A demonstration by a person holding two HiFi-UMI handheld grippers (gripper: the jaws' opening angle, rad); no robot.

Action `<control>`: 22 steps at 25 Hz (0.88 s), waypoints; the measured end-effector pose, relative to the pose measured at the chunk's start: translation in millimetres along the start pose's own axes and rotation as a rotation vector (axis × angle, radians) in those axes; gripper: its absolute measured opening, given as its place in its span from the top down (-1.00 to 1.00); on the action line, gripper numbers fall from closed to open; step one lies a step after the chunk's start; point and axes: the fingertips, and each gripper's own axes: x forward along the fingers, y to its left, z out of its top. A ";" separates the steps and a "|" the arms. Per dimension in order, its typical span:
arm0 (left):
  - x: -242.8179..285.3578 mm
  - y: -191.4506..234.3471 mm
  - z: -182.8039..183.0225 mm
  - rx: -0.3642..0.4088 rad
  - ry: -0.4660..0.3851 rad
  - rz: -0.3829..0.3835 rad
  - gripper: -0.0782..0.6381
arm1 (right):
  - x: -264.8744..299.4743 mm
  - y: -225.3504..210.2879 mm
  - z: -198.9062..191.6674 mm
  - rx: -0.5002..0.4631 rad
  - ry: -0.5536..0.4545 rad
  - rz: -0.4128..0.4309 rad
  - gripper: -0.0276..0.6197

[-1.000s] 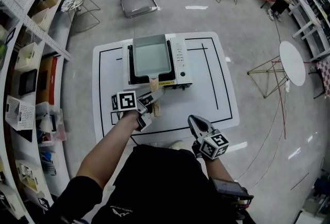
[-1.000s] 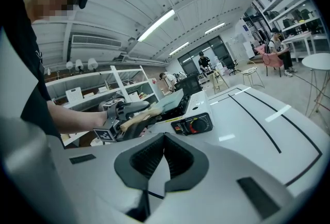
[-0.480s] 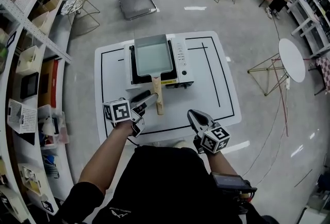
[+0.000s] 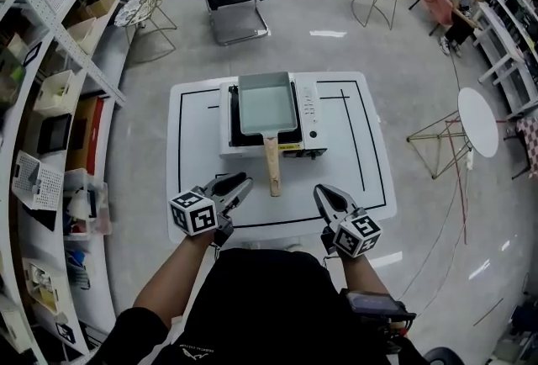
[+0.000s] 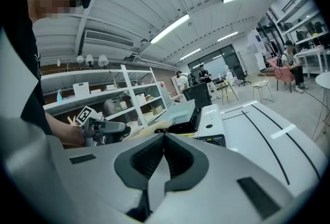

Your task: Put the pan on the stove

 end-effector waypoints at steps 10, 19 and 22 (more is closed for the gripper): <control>-47.9 12.9 -23.7 0.062 -0.034 0.107 0.75 | -0.3 23.5 -7.4 -0.047 0.007 0.008 0.83; -66.3 20.3 -34.0 0.129 -0.009 0.088 0.76 | 5.8 37.1 -16.0 -0.066 0.003 -0.016 0.84; -68.4 22.6 -31.8 0.136 -0.013 0.086 0.76 | 9.4 39.7 -14.5 -0.069 -0.002 -0.020 0.84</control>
